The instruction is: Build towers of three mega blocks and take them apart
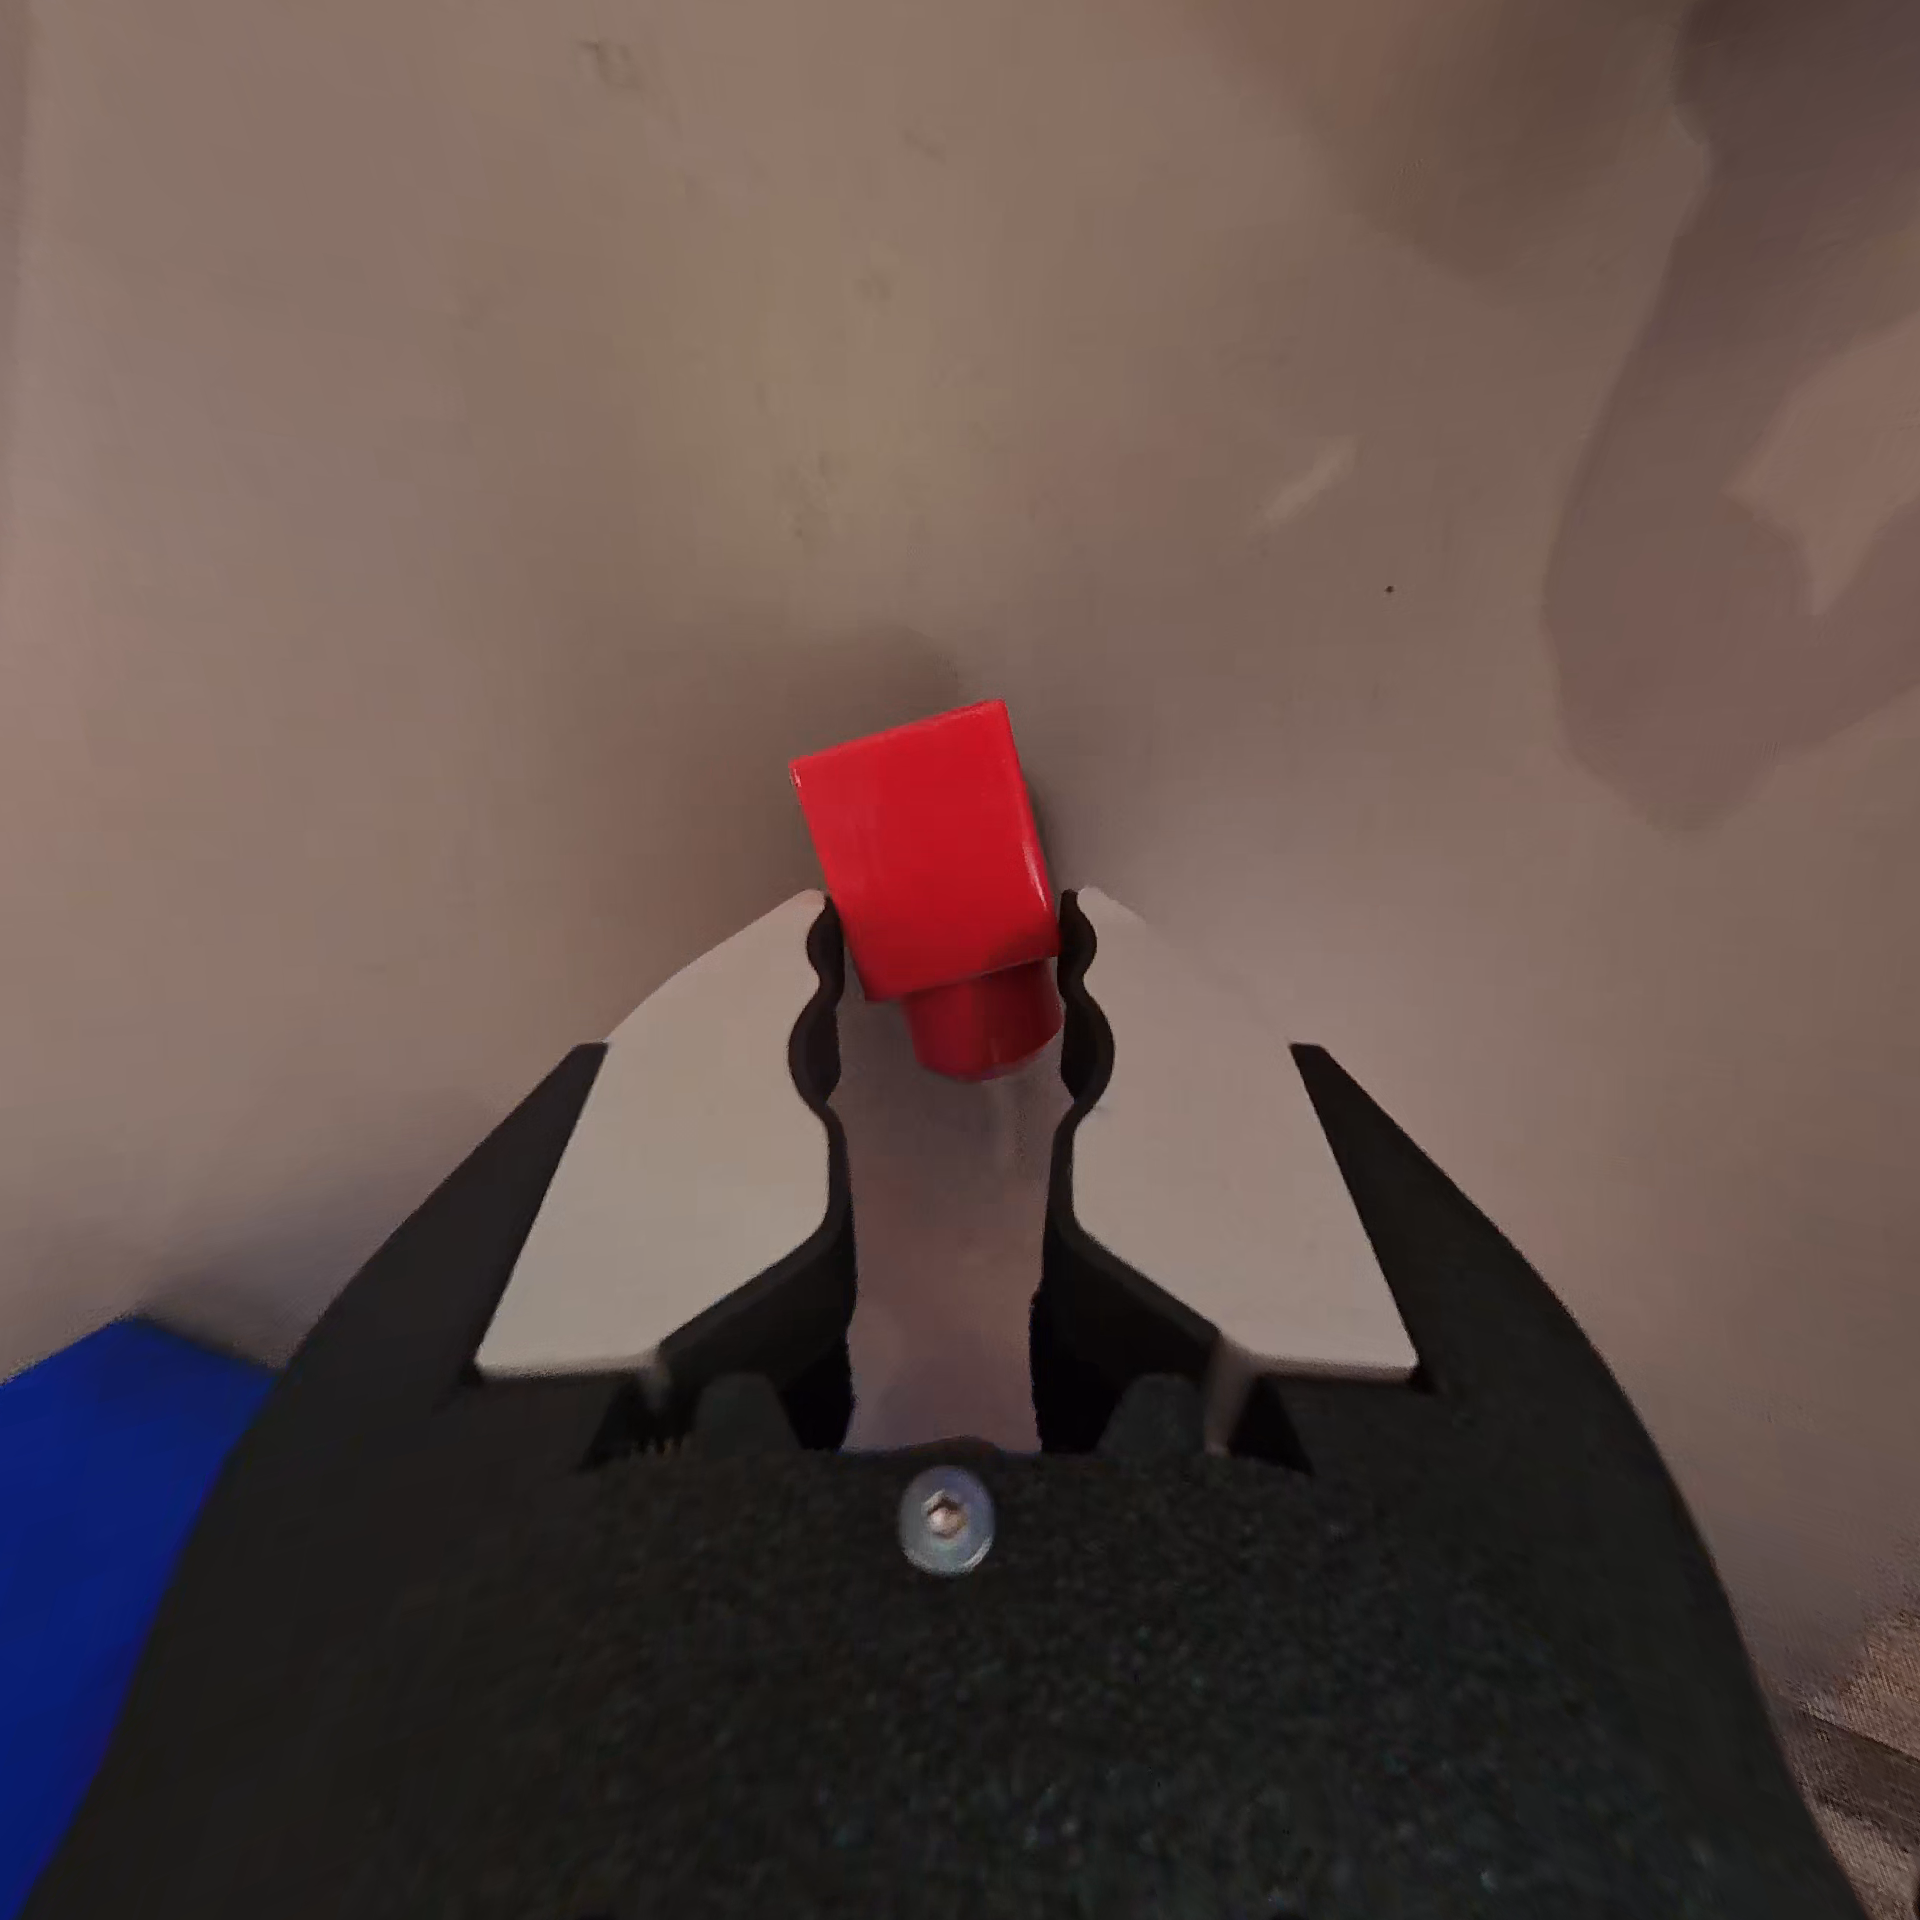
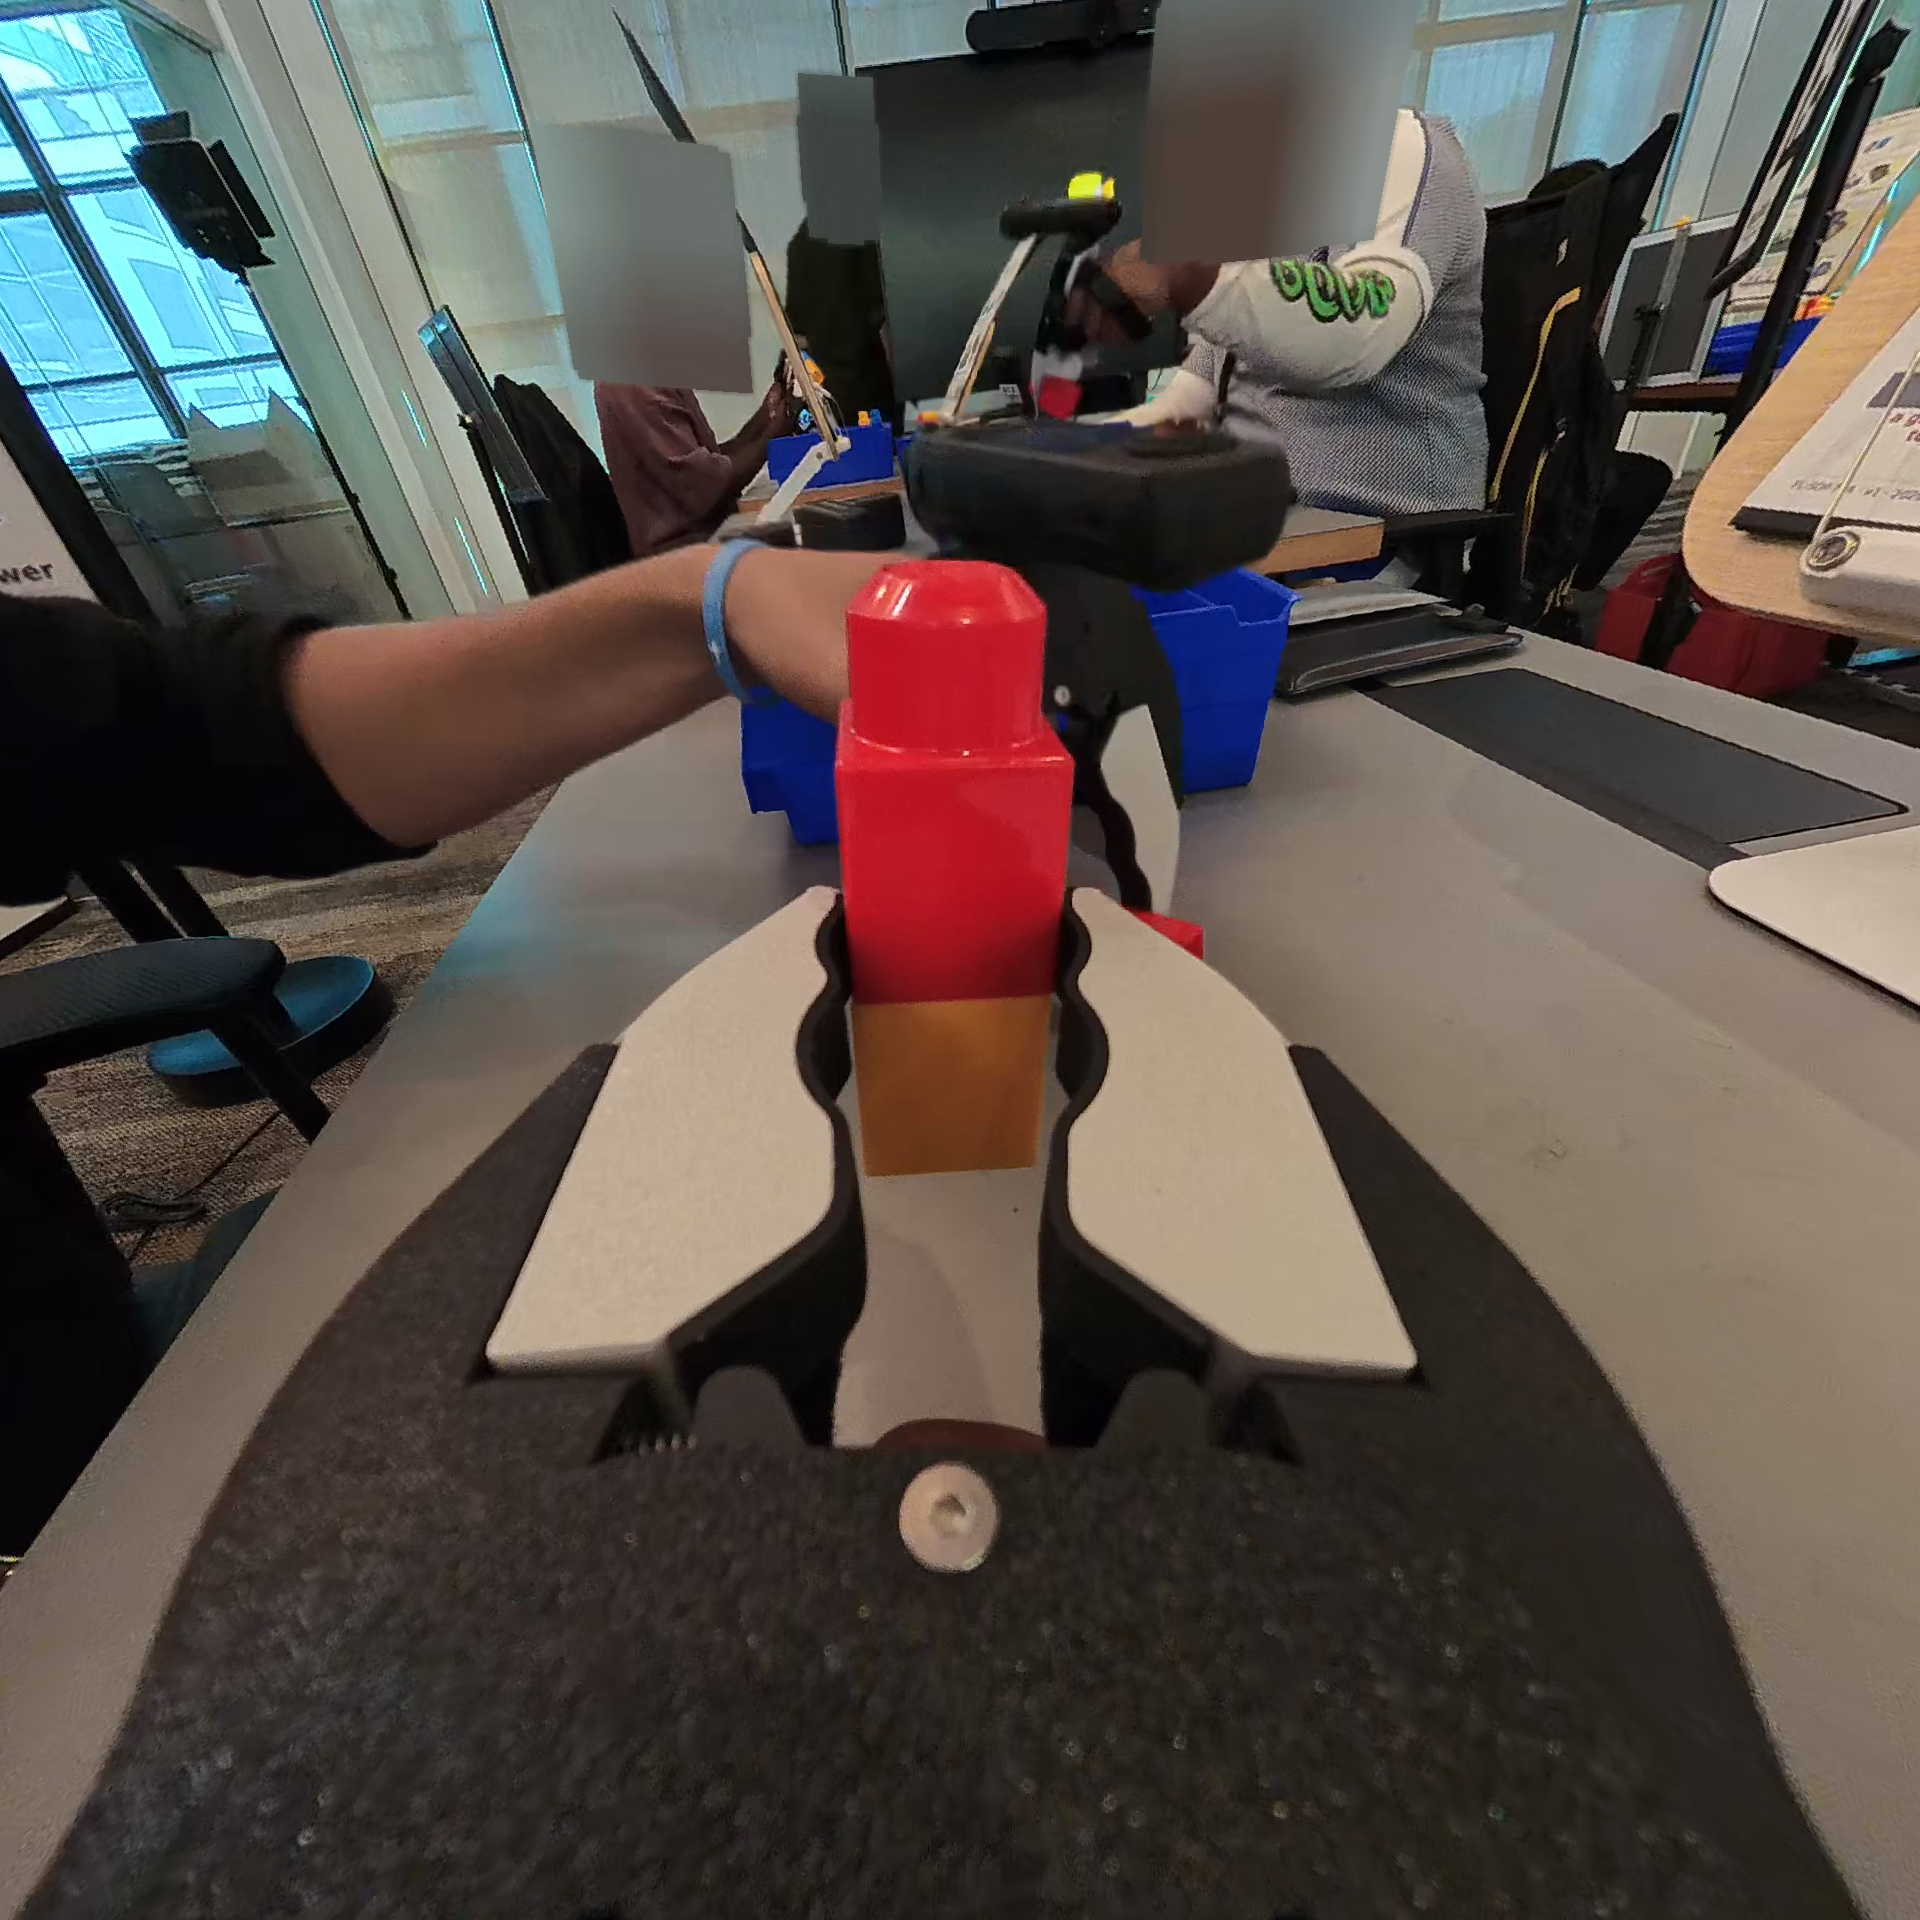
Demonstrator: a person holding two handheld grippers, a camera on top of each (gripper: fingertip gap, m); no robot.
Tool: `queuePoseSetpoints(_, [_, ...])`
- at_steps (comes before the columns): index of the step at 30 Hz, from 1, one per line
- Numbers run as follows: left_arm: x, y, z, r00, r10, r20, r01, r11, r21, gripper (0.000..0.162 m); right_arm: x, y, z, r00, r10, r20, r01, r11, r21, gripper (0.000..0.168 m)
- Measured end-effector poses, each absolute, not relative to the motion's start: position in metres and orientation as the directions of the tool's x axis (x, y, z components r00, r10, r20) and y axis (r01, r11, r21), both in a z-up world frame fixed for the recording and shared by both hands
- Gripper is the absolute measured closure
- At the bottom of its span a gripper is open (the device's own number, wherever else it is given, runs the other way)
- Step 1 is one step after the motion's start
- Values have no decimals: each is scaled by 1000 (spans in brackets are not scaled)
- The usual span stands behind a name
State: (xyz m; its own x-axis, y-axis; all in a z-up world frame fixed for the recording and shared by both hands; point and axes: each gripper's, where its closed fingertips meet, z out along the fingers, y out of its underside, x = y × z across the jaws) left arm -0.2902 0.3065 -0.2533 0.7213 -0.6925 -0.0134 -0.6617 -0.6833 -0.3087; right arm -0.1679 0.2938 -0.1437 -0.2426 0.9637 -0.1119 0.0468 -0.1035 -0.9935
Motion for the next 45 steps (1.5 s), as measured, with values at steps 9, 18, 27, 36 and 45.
queuePoseSetpoints(9, [-283, 300, -268, 664, -745, -63, -723, -617, -311, 122, -169, 294, -148, -248, 961, -125, 59, -114, -992, 132])
queuePoseSetpoints(18, [-279, 278, -233, 753, -658, 5, -556, -641, -529, 102, -167, 295, -148, -249, 960, -130, 60, -119, -991, 132])
queuePoseSetpoints(27, [-294, 284, -251, 844, -533, -59, -439, -624, -646, 113, -169, 293, -151, -258, 957, -134, 74, -119, -990, 132])
queuePoseSetpoints(36, [-279, 288, -267, 815, -578, -31, -460, -613, -642, 133, -168, 294, -152, -253, 958, -131, 77, -115, -990, 132])
queuePoseSetpoints(45, [-261, 258, -156, 623, -776, -96, -673, -469, -572, 133, -176, 290, -174, -247, 965, -91, 193, -43, -980, 132])
